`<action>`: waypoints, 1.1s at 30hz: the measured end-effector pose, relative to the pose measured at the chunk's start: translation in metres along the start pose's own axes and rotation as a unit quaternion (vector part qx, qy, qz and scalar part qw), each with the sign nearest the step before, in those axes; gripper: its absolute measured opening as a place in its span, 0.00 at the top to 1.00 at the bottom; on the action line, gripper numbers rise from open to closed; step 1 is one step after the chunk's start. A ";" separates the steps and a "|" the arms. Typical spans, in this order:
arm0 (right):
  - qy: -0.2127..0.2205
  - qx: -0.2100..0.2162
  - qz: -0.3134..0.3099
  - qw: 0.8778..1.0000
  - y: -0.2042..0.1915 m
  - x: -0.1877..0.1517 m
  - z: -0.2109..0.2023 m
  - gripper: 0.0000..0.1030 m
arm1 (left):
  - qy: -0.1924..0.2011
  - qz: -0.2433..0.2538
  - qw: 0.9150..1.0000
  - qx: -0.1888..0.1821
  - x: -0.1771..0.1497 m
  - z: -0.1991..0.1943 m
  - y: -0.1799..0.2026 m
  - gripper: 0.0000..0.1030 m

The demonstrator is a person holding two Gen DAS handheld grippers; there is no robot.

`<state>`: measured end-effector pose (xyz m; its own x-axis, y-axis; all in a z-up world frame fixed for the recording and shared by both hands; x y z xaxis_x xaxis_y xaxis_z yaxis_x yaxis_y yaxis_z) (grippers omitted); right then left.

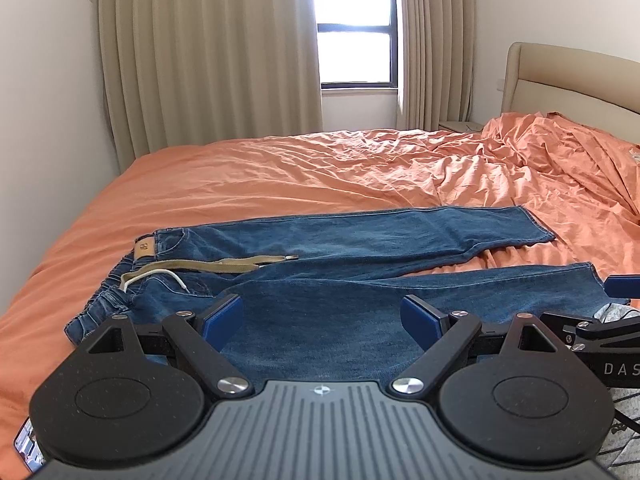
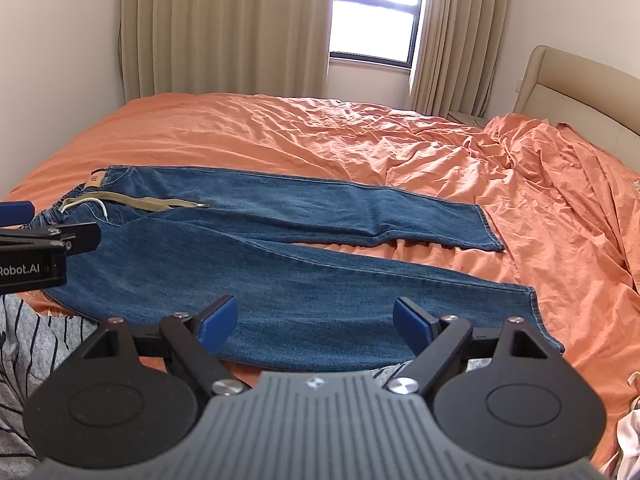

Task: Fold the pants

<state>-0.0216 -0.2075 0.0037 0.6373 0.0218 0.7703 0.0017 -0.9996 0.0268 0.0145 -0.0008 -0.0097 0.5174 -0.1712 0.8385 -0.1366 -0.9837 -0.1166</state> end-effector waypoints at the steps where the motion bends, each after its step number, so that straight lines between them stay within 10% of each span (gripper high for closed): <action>1: 0.000 -0.001 0.001 1.000 0.000 0.000 -0.001 0.21 | -0.001 0.001 1.000 0.000 0.000 0.000 0.000 0.00; 33: -0.004 -0.012 0.010 1.000 0.001 0.001 -0.003 0.21 | -0.015 0.005 1.000 0.015 -0.008 -0.003 -0.006 0.00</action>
<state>-0.0228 -0.2085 0.0066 0.6427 0.0009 0.7662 -0.0295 -0.9992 0.0259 0.0089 0.0071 -0.0147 0.5405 -0.1823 0.8213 -0.1163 -0.9831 -0.1417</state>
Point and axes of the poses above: each gripper's, at about its wrist camera, not at the fingertips, and z roughly the way its jaws point, y to its right, x to its top, the point moved 2 cm from there along z, roughly the way its jaws point, and after that the axes turned 4 degrees about z, right-handed, at the moved point
